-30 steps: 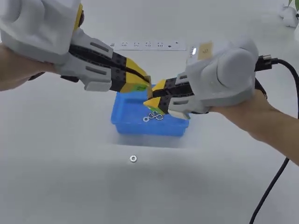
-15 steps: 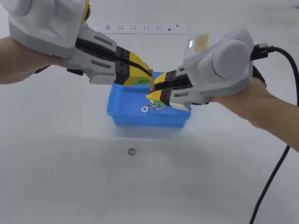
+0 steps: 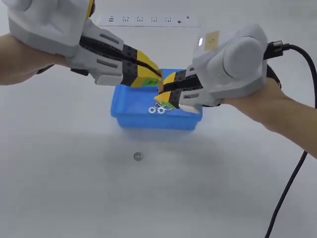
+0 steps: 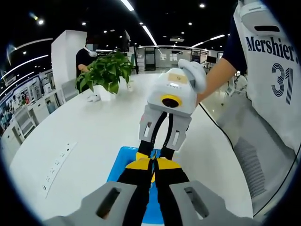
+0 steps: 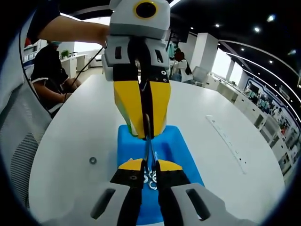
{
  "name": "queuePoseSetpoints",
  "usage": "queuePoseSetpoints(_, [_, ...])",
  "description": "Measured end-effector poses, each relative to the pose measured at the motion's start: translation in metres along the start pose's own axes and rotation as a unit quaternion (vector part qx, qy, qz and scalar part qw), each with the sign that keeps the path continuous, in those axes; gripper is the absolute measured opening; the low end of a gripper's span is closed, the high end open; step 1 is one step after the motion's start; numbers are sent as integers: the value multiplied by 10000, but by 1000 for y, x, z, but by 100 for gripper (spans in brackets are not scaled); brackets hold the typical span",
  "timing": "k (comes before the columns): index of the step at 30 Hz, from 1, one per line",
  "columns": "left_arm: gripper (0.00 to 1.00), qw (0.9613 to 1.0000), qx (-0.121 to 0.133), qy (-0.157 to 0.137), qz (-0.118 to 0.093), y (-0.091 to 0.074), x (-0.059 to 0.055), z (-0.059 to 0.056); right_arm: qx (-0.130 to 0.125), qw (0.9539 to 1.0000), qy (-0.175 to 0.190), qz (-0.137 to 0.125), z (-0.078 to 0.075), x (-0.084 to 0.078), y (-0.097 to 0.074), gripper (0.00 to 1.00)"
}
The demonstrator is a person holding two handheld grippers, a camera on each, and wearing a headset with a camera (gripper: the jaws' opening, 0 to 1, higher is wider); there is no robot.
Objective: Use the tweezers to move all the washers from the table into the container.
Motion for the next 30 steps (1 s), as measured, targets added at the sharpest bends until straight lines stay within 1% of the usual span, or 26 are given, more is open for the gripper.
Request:
queuePoseSetpoints(5, [6,10000,-8,-17,-29,0,1,1,2,10000,-9,-8,-1,-1,-2,10])
queuePoseSetpoints(6, [6,10000,3,-14,-34,0,3,-1,-7,10000,-21,-11,-1,0,-2,10])
queuePoseSetpoints(8, [6,10000,34,1,-50,-1,6,-1,-15,10000,-19,-23,-1,2,-4,9])
queuePoseSetpoints(16, [6,9998,164,78,-116,-11,18,-7,-43,9999,-100,-75,2,18,-14,8])
queuePoseSetpoints(21, [7,9995,247,163,-100,-20,25,-16,-36,9996,-249,-113,9,35,-20,7])
queuePoseSetpoints(25, [8,9991,314,223,-194,-27,34,-23,-1,9994,-333,-138,14,45,-23,7])
queuePoseSetpoints(27, [8,9989,304,291,-220,-31,38,-29,33,9992,-386,-127,18,49,-24,7])
queuePoseSetpoints(30, [7,9989,244,354,-193,-34,38,-36,96,9988,-469,-125,24,54,-26,7])
Point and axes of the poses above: the centre of the closed fingertips' face, and the gripper's own axes: y roughly forward along the fingers, z roughly to its left, x roughly out of its top, the point moved 1 cm from there along -y, roughly backward along the fingers, and after that the axes turned 4 degrees about -y, right-handed, at the moved point
